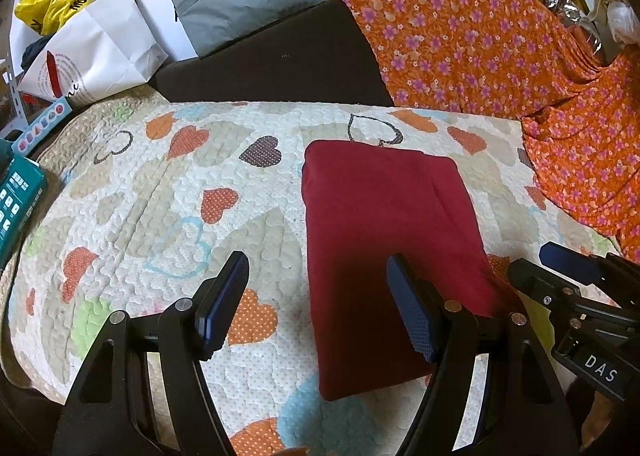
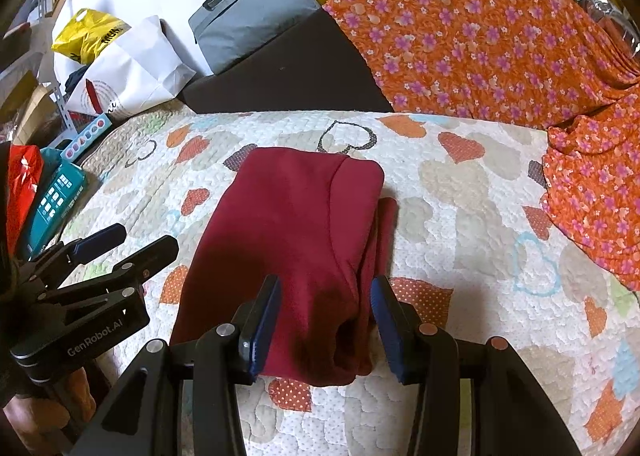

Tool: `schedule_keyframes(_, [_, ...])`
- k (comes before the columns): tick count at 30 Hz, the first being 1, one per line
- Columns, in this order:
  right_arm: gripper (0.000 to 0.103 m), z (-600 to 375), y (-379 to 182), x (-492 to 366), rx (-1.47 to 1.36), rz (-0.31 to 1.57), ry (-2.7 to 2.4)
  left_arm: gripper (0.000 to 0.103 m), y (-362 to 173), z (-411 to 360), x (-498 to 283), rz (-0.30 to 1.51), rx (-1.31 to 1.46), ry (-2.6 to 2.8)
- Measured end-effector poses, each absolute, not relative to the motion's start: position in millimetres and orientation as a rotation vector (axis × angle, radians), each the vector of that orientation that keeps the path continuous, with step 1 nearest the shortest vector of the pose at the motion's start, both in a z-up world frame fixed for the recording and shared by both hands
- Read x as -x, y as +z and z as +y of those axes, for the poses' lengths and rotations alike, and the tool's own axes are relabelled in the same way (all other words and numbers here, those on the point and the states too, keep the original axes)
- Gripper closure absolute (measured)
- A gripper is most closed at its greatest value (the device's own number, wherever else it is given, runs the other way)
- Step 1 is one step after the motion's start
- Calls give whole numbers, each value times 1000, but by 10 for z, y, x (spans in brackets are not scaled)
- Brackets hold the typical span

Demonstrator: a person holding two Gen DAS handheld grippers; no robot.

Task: Fold small clothes

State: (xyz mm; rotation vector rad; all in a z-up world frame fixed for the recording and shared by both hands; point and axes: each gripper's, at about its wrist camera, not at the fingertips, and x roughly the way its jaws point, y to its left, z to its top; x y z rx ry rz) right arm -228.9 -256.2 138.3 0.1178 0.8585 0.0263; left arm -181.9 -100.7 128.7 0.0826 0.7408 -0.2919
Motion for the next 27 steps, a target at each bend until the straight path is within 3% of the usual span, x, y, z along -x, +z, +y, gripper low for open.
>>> schedule_keyframes(27, [57, -2567, 1287, 2264, -140, 881, 24, 31, 1198, -937, 1727, 778, -47, -301])
